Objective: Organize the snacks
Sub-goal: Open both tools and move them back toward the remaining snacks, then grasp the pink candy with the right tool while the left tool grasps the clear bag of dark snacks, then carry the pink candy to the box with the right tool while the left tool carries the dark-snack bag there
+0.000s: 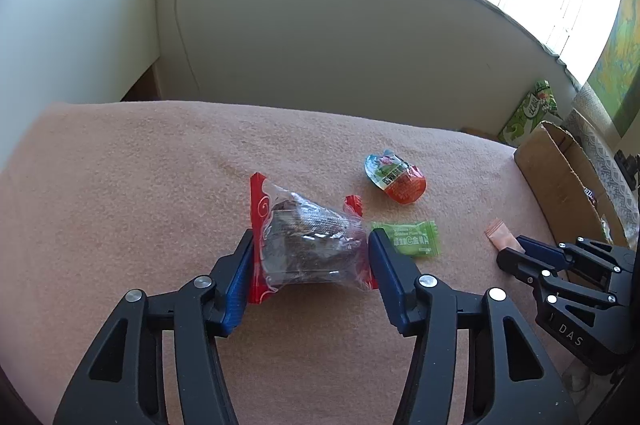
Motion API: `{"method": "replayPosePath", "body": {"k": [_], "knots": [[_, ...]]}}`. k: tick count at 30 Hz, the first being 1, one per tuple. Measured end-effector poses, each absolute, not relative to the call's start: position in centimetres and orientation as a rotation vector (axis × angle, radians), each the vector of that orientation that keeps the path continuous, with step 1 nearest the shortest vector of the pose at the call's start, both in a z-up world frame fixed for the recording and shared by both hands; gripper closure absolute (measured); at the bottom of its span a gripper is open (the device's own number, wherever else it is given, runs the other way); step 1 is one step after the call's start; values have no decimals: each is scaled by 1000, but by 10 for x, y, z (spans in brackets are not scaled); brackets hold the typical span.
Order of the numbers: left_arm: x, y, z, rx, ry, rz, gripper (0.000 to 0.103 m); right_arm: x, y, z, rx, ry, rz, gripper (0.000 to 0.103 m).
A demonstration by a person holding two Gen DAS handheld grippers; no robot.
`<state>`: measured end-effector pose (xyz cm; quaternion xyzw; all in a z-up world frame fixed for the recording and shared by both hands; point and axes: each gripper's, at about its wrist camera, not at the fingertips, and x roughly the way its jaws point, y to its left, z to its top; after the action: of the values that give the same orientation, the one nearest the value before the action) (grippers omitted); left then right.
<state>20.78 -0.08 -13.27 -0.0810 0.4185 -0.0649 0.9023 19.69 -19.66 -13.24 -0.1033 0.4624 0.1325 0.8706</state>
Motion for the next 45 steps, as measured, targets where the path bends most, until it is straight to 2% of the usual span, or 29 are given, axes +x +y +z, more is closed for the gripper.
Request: {"method": "replayPosePath", "body": {"k": [9,27,45], "knots": [[208,1,-133,-186,858,-136,58,198,-195,-135,-219,961,279,83],[179,5,-113,-201,808,-155,60,169,-214,-101,-77,886,330,84],[140,-64,-53,-144,684,-329,60,139,-257,-49,-26,769,312,84]]}}
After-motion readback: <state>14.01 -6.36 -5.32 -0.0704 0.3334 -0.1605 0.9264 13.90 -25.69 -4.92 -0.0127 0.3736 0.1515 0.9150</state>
